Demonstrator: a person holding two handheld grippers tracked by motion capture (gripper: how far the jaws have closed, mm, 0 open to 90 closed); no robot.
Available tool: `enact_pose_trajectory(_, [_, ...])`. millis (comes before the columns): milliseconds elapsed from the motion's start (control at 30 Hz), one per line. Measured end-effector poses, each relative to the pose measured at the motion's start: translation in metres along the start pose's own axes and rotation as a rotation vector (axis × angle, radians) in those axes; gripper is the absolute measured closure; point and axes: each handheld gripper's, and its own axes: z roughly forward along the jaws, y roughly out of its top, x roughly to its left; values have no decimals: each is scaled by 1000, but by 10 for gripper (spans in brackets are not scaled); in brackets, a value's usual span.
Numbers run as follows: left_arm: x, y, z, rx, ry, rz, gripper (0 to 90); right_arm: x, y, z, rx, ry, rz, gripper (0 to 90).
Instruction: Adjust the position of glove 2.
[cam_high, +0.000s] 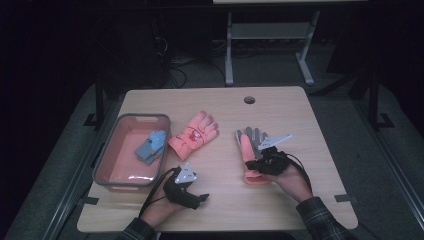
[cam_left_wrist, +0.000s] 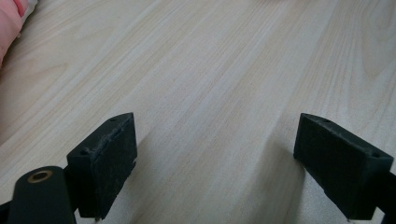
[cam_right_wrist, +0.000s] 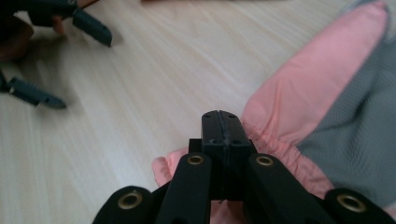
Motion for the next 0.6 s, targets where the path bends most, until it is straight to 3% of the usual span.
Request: enact_pose_trajectory(600, [0,0,0,-3,0,-6,125,-4,-43,-42,13,-22,27,899])
